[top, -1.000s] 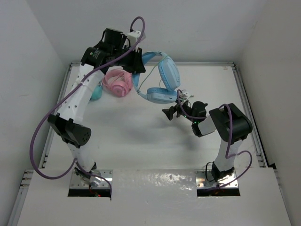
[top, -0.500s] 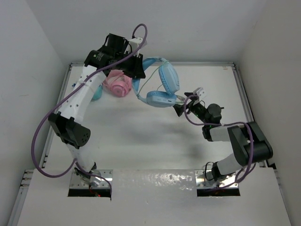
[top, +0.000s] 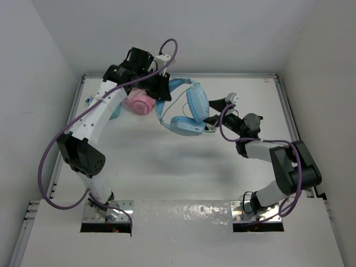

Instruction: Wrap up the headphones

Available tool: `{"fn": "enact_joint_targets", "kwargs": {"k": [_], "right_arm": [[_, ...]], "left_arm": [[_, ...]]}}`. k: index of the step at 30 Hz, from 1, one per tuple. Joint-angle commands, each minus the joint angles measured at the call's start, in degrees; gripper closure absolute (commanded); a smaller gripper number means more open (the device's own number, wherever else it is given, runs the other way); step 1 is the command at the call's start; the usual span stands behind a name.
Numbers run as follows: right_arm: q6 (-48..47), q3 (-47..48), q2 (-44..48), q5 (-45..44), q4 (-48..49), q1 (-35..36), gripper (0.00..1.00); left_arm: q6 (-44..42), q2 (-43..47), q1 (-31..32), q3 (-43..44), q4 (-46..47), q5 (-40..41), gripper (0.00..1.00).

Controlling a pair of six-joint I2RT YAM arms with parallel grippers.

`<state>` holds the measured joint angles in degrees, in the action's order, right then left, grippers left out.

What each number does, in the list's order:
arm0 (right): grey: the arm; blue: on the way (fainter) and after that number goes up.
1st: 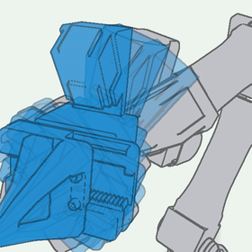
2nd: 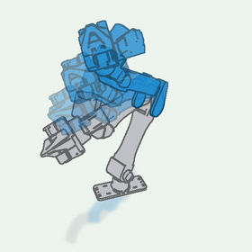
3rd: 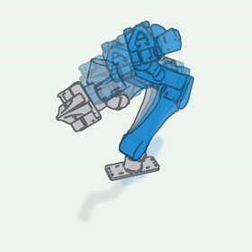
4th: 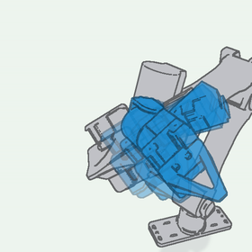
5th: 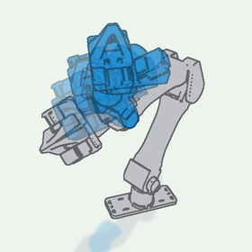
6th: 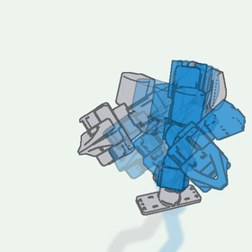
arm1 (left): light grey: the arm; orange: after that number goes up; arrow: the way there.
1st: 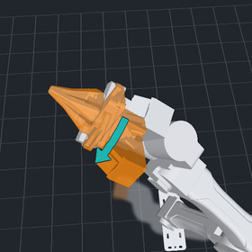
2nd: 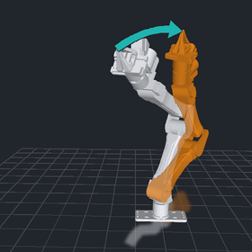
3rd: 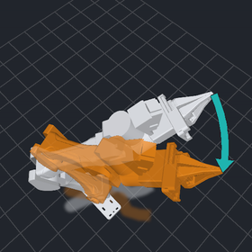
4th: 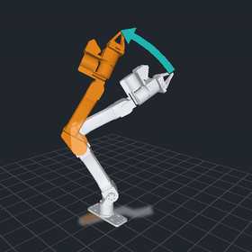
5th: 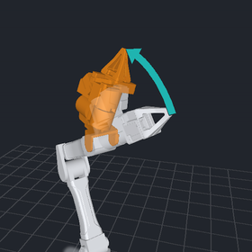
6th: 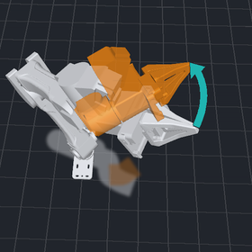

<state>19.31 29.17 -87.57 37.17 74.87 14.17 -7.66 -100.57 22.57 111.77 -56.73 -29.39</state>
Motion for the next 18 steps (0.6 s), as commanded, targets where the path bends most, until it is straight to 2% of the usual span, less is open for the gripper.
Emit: {"fn": "enact_joint_targets", "kwargs": {"k": [1,2,4,6,8,9,11,15,18], "right_arm": [[1.26,3.70,-2.16,1.95,21.98,2.17,0.10],[1.17,4.14,-3.12,1.51,22.07,2.26,0.11],[1.34,5.97,-4.09,1.24,21.98,2.70,0.23],[2.66,7.47,-6.03,1.33,21.81,2.88,0.40],[3.36,9.32,-7.17,0.54,21.46,2.79,0.80],[3.80,9.41,-7.87,-0.94,21.89,2.79,0.88],[2.24,8.98,-7.79,-4.71,21.81,2.70,0.93],[-2.95,7.13,-4.64,-11.67,19.80,1.91,1.00],[-8.84,10.54,-1.38,-13.87,10.24,1.56,1.00]], "left_arm": [[1.51,4.51,0.63,0.74,4.26,-2.78,1.00],[1.51,4.60,0.81,0.56,4.35,-2.69,1.00],[1.51,4.69,1.60,-0.31,4.35,-2.08,1.00],[1.51,4.51,1.87,-0.84,4.26,-1.82,1.00],[1.25,4.42,2.04,-1.11,4.08,-2.08,1.00],[0.81,4.42,2.04,-1.46,3.91,-1.82,1.00],[0.11,4.68,2.39,-1.99,3.73,-0.68,1.00],[-4.20,5.74,4.76,-5.32,3.82,8.44,1.00],[-7.19,6.44,7.48,-7.69,3.91,12.32,1.00]]}}
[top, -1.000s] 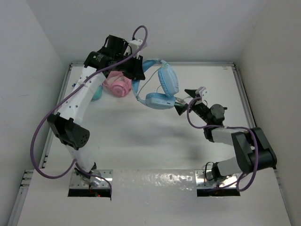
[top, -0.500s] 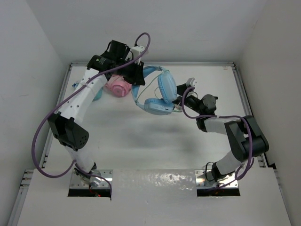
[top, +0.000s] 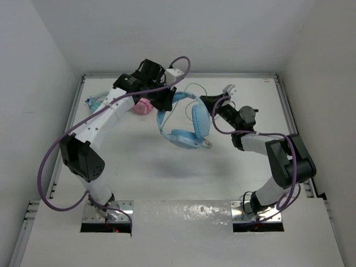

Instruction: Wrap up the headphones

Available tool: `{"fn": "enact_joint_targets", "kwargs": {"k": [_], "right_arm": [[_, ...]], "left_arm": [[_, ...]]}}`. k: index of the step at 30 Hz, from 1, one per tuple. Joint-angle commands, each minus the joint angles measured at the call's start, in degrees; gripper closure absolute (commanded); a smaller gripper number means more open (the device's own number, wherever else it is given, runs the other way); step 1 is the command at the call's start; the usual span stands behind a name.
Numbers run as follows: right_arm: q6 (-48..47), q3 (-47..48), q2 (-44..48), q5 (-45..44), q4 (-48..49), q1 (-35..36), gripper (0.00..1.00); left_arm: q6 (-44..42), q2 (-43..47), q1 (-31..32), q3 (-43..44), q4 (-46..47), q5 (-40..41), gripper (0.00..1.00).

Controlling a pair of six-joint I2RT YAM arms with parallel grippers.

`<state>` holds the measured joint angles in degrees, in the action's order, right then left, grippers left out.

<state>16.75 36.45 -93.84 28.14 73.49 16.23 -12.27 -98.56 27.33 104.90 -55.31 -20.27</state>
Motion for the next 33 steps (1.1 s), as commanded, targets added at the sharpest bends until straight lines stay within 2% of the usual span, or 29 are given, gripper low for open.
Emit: {"fn": "enact_joint_targets", "kwargs": {"k": [1,3,5,8,13,15,19,23,25,27,29,31,32,33], "right_arm": [[-7.77,4.59,5.51,-5.11,5.58,-0.50,1.00],[-11.21,7.31,5.25,-6.60,0.01,-1.11,1.00],[-11.31,8.72,3.32,-7.40,-1.24,-3.21,1.00],[-7.37,11.80,-0.97,-7.40,-2.39,-6.63,1.00],[0.37,12.60,-6.70,-8.19,1.30,-11.30,1.00],[0.65,13.21,-8.37,-8.19,0.17,-11.48,1.00],[6.70,15.76,-10.04,-1.18,0.50,-10.52,1.00],[1.98,14.19,-10.40,0.25,0.60,-7.10,1.00],[-0.57,13.30,-11.27,0.25,0.24,-5.34,0.92],[-0.15,12.07,-12.93,0.33,3.40,-3.85,0.82],[0.99,11.89,-14.43,0.25,8.21,-3.05,0.72],[3.71,12.59,-17.15,0.25,11.04,-2.08,0.57],[4.77,13.81,-18.03,0.25,12.80,-1.90,0.43],[6.96,14.52,-19.61,0.42,13.25,-1.55,0.37]], "left_arm": [[-3.02,4.61,3.42,-1.45,2.57,3.31,1.00],[-3.55,5.40,3.43,-2.07,2.75,3.04,1.00],[-3.46,6.45,3.34,-2.25,3.01,3.57,1.00],[-3.11,7.33,3.43,-2.07,2.84,3.31,1.00],[-2.67,8.21,3.43,-2.07,2.40,2.08,1.00],[-2.84,8.21,3.43,-1.98,2.14,1.64,1.00],[-3.11,7.51,3.69,-1.89,2.05,0.85,1.00],[-1.79,6.81,3.69,1.43,1.87,-1.08,1.00],[-0.57,5.93,3.69,4.85,1.17,-0.65,1.00],[0.58,4.36,3.61,13.18,-0.49,0.49,1.00],[1.28,2.95,3.61,17.51,-1.73,1.72,1.00],[2.08,1.01,3.69,22.42,-2.96,2.86,1.00],[2.34,0.66,3.61,23.41,-2.96,4.09,1.00],[2.69,0.31,3.61,24.81,-2.88,4.80,1.00]]}}
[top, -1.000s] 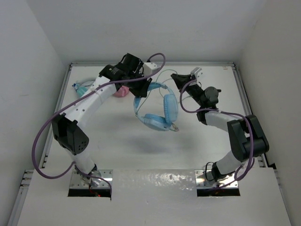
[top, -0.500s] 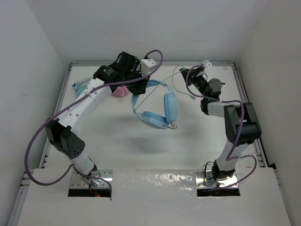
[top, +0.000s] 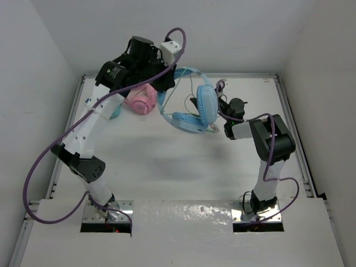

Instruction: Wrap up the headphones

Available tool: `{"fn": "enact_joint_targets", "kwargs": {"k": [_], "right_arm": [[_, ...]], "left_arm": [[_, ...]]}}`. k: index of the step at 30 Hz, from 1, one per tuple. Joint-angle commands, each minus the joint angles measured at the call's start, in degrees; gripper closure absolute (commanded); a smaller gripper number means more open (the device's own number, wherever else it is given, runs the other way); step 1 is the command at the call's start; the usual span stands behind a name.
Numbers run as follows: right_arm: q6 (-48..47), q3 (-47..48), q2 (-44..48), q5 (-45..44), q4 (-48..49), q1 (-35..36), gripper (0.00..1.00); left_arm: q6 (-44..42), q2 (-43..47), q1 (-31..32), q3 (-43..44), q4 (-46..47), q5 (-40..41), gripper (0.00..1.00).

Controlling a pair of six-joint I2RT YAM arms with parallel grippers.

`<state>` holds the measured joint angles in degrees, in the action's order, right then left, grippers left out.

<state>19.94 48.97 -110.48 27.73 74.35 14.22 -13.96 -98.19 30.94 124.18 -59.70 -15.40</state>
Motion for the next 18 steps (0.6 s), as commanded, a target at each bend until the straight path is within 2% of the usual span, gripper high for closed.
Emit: {"fn": "enact_joint_targets", "kwargs": {"k": [1,2,5,14,18], "right_arm": [[4.57,2.79,-3.51,1.27,12.31,0.63,0.31],[5.27,3.41,-3.78,1.97,11.79,0.98,0.23],[4.93,1.14,-3.78,1.81,11.17,1.34,0.17],[1.68,-12.14,1.22,6.55,12.85,2.66,0.14],[-7.25,-13.20,4.21,6.03,2.58,3.09,0.15]], "left_arm": [[4.72,-0.16,0.00,6.07,1.52,0.45,1.00],[5.51,-0.16,0.09,6.51,1.69,1.76,1.00],[6.83,0.28,0.00,8.00,2.75,3.87,1.00],[9.65,-1.04,-0.09,17.23,2.75,7.75,1.00],[10.96,-0.95,-0.26,17.06,3.27,8.81,1.00]]}}
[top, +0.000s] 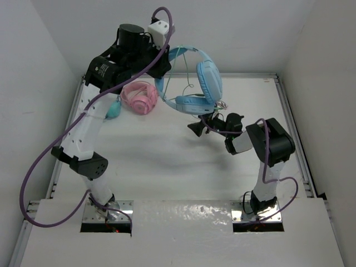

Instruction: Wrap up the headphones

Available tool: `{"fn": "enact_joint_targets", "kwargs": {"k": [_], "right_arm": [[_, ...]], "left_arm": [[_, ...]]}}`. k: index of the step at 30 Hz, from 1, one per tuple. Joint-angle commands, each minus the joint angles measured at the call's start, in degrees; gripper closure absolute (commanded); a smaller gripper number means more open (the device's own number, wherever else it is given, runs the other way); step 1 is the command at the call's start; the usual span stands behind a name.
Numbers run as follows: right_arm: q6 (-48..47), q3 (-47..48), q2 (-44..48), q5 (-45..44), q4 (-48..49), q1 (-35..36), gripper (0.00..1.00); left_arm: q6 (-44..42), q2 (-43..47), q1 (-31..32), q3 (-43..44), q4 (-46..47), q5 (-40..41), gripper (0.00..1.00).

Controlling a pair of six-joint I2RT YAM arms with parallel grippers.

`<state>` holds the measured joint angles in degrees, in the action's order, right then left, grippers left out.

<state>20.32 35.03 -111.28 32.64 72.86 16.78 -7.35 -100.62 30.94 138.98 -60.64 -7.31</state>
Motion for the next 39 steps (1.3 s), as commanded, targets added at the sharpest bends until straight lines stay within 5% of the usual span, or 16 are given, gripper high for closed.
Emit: {"fn": "enact_joint_targets", "kwargs": {"k": [1,8,18,29,39], "right_arm": [[-9.83,1.18,5.29,0.24,1.61,0.89,0.15],[-29.60,6.45,3.89,-16.20,-13.79,4.32,0.11],[-43.23,18.85,-3.41,-16.48,-29.69,8.36,0.12],[-41.50,11.83,5.72,-32.46,-30.67,8.80,0.14],[-40.44,3.47,14.44,-27.64,-31.64,11.78,0.13]], "left_arm": [[4.63,1.48,-0.44,2.35,4.39,0.37,1.00],[5.86,0.95,-0.53,5.69,4.30,-0.42,1.00],[5.95,0.60,-0.62,6.30,4.04,-0.42,1.00],[5.16,0.34,-0.97,5.95,3.78,-0.86,1.00],[4.89,-0.28,-1.14,6.74,3.34,-1.39,1.00]]}}
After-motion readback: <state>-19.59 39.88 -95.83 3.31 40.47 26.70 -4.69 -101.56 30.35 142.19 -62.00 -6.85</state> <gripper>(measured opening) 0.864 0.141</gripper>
